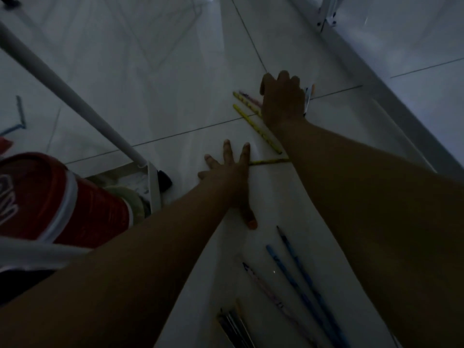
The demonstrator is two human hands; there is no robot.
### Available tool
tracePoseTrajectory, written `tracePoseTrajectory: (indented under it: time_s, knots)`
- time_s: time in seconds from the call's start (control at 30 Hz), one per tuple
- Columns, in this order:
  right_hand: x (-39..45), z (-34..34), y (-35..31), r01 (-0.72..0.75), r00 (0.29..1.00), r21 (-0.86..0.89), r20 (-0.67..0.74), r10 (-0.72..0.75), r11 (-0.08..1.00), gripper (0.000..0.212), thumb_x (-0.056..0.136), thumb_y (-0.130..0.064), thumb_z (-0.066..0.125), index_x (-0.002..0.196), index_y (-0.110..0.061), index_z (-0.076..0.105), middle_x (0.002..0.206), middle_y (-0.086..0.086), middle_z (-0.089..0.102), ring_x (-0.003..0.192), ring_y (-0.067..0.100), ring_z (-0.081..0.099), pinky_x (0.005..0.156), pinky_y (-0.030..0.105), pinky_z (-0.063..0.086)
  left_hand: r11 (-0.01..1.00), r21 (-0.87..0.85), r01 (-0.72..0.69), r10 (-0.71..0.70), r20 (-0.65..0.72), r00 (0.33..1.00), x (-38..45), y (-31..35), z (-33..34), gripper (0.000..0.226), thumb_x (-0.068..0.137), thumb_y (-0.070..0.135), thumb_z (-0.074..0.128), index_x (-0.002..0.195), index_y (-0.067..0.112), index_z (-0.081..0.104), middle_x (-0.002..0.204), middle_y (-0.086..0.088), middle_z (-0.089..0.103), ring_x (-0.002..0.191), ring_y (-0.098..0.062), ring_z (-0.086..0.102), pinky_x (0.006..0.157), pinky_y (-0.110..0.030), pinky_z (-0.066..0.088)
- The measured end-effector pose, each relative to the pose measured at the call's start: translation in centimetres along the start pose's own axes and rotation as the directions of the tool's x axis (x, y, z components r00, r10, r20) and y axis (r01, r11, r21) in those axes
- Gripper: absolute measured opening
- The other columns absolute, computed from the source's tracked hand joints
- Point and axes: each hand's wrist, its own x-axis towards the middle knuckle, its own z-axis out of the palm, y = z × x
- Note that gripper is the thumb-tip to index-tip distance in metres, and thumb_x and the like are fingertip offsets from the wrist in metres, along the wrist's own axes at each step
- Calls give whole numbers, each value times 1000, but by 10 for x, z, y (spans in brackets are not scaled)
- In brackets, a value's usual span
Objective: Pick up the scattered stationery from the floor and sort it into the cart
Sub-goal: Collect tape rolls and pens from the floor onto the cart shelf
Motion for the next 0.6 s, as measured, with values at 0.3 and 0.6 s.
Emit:
tracePoseTrajectory:
  time_s: [0.3, 0.6]
  knots:
    - [-60, -104, -20, 213, 977, -40, 32, -212, 976, 30, 97, -8, 42, 126, -1, 47, 121, 21, 52, 102, 41, 58, 80, 41, 46, 881, 414, -231, 381, -330, 863, -80, -5, 28, 103, 86, 41, 65, 152, 11, -8, 154, -17, -27, 144, -42, -11, 114, -52, 20]
    - [-128, -214, -64, 358, 922, -221, 236, -306, 907, 31, 94, -27, 55, 114, -3, 54, 114, 21, 54, 100, 37, 57, 77, 39, 45, 700, 527, -483, 647, -179, 741, -191, -55, 12, 59, 93, 33, 57, 142, 14, 31, 149, -12, 23, 126, -31, 41, 94, -40, 44]
